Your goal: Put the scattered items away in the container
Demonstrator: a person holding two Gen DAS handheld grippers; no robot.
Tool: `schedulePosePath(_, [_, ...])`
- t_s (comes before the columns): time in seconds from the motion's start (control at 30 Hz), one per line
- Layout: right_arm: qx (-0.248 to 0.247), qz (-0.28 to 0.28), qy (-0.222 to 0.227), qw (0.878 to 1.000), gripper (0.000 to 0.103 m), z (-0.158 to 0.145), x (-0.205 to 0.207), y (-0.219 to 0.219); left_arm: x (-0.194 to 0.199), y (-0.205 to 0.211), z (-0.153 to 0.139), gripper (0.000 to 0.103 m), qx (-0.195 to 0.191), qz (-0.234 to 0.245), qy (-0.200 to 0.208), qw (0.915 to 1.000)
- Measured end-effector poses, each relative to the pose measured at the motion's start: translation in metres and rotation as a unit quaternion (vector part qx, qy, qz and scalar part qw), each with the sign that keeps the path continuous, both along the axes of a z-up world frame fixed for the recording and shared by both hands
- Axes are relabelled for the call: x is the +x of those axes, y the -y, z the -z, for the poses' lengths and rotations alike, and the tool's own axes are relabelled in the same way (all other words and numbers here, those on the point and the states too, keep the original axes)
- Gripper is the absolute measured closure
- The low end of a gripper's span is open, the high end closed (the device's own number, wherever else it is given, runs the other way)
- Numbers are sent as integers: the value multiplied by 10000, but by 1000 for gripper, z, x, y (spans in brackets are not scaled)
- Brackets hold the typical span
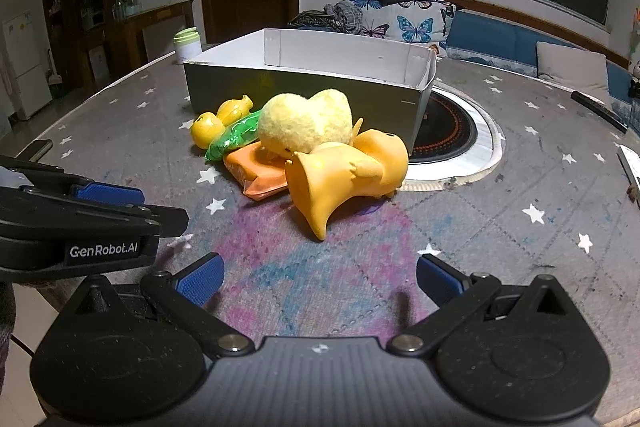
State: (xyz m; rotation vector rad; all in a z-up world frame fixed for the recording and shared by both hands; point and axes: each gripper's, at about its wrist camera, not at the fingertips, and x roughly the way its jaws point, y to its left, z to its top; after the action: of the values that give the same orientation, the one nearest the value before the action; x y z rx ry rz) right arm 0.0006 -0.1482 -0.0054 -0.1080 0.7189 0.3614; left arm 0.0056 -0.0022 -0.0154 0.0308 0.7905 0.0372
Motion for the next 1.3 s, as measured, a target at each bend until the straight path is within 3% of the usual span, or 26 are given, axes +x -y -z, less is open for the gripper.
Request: schedulePosePath(1.3, [-22, -57, -152, 9999, 0, 6, 9, -5, 11, 3, 6, 62, 3, 69, -167, 9998])
